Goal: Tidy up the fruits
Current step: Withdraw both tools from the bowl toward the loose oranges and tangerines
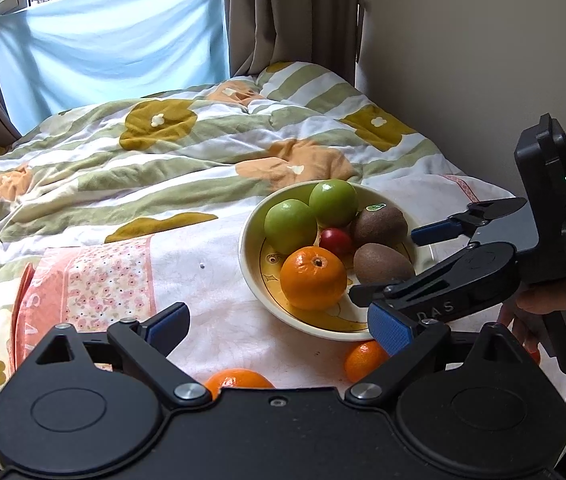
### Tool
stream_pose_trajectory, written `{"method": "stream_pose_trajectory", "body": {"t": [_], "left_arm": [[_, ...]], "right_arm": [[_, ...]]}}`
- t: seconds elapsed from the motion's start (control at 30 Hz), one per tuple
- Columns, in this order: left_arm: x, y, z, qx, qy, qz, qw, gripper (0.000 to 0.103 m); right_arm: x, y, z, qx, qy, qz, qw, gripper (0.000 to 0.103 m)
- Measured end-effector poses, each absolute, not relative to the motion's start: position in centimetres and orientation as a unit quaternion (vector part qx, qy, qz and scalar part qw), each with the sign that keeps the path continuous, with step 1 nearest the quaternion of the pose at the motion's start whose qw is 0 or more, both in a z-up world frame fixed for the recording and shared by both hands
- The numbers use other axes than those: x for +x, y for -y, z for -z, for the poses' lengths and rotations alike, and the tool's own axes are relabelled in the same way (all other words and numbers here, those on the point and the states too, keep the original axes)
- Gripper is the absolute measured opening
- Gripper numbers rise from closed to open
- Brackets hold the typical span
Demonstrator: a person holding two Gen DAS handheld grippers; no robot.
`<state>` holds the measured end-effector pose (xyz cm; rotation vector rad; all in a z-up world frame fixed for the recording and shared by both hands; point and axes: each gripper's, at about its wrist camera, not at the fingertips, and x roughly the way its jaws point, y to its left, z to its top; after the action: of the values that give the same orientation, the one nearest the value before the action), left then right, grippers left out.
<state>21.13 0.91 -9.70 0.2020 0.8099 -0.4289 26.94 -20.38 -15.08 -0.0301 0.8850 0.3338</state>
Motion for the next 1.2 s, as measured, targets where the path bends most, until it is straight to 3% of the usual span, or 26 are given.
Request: {"method": "stream_pose_trajectory", "body": {"t": [0.93, 1.2], "left_arm": [[12.1, -0.6, 3.4, 0.097, -0.323, 0.153, 0.929, 0.098], [9.9, -1.7, 3.5, 0.098, -0.325, 0.136, 0.931, 0.098]], "right_arm": [[16.1, 24.6, 2.6, 0.015, -0.373, -0.125, 0.919, 0.103], [12.4, 24.4, 1.7, 0.018, -0.376, -0.121, 0.918, 0.103]]}}
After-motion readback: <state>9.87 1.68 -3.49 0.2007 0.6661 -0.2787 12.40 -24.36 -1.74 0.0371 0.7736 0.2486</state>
